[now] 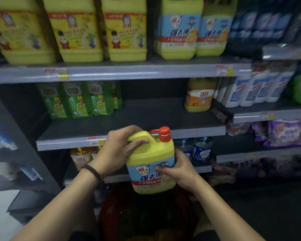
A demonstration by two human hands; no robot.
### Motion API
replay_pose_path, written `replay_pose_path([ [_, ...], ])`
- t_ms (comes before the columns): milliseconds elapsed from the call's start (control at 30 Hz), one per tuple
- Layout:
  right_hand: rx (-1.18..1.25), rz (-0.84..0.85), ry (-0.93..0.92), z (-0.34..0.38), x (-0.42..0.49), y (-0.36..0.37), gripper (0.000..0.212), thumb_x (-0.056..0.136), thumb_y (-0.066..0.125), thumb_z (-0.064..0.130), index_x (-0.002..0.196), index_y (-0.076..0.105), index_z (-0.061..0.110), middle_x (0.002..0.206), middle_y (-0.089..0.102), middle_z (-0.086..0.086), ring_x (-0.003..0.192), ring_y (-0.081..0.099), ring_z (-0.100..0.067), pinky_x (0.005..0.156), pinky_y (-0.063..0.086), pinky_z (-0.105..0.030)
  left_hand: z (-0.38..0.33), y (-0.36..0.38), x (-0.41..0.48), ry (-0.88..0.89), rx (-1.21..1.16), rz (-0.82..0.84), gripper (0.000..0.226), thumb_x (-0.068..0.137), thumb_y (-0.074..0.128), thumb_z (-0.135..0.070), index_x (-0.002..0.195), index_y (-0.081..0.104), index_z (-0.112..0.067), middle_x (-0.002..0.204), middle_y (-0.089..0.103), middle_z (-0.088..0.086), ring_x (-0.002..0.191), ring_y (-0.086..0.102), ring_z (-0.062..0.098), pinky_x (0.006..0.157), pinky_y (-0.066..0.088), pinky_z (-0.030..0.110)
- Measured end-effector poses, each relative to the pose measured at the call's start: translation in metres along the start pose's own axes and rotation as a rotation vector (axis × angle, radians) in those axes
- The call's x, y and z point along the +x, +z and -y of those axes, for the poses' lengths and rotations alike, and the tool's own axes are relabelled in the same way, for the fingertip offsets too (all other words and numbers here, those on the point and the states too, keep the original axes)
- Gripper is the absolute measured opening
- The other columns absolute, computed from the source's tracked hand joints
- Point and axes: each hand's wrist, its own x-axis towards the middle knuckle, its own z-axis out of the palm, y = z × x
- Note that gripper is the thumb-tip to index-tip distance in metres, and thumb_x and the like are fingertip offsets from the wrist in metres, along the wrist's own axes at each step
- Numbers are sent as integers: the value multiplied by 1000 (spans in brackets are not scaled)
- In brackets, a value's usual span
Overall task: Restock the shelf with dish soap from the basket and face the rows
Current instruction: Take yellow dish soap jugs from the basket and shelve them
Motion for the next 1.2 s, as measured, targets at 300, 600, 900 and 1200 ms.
replay_pose_path([
  [300, 139, -129, -202, 118, 12, -78, 58, 83, 85, 16, 134, 60, 4, 122, 76, -21, 111, 75, -42, 87, 65, -48, -76, 0, 61, -12, -517, 155, 67, 81, 88, -23, 138, 52, -26, 127, 72, -1, 115, 73, 18, 87, 64, 36],
  [600, -49, -259, -295, 209, 51, -151, 65, 84, 83, 37, 141, 55, 26, 123, 78, -3, 112, 77, -25, 91, 65, -50, -144, 24, 150, -14, -677, -1, 52, 79, 90, -24, 126, 67, -22, 116, 79, -3, 105, 78, 18, 85, 65, 44],
  [900, -387, -508, -366, 250, 108, -225, 103, 70, 101, 25, 154, 44, 38, 124, 74, 15, 114, 73, -6, 95, 64, -43, -201, 32, 278, -30, -647, -30, 45, 77, 93, -24, 114, 67, -22, 101, 82, -3, 92, 80, 17, 80, 66, 47],
  [1200, -381, -527, -387, 273, 193, -296, 102, 71, 99, 11, 155, 45, 32, 129, 75, 5, 114, 74, -13, 96, 64, -45, -211, 68, 373, -51, -275, -241, 42, 79, 87, -47, 113, 70, -27, 112, 77, -6, 98, 74, 18, 89, 63, 42],
])
